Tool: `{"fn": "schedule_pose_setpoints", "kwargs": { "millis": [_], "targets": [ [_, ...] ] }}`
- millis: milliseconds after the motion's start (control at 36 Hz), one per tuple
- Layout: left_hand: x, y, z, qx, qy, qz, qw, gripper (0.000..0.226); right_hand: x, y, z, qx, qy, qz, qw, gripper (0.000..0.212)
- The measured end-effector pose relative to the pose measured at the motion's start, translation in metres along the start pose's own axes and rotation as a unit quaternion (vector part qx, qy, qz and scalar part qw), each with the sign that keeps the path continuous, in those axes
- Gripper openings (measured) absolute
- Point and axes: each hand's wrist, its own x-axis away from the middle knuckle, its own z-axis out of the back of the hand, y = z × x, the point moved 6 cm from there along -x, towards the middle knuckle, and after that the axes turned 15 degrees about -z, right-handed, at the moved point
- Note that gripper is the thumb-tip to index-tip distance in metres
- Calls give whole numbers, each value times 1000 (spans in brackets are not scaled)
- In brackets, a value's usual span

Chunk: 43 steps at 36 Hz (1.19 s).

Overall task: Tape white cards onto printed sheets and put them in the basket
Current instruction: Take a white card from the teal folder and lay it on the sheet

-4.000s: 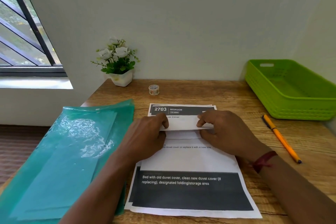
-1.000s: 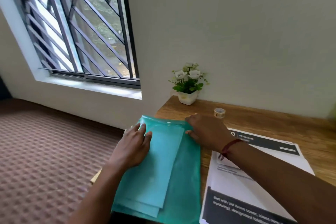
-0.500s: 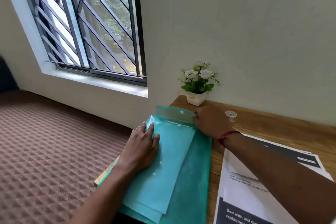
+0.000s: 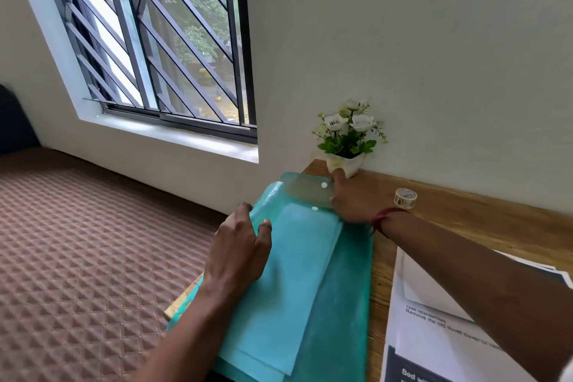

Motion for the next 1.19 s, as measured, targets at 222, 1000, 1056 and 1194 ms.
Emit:
{"fn": "schedule_pose_setpoints", "kwargs": {
  "millis": [222, 1000, 1056, 1194],
  "targets": [
    [1, 7, 5, -18, 25, -27, 999, 26, -12, 5, -5, -71, -133, -10, 989, 14],
    [0, -10, -1, 27, 18, 14, 999, 38, -2, 8, 13, -234, -72, -40, 969, 8],
    [0, -11, -2, 24, 10, 20, 999, 39, -1, 11, 18, -242, -44, -44, 968, 11],
    [0, -10, -8, -6, -30, 13, 999, 40, 6, 12, 37, -202, 75, -11, 976, 11]
  ]
}}
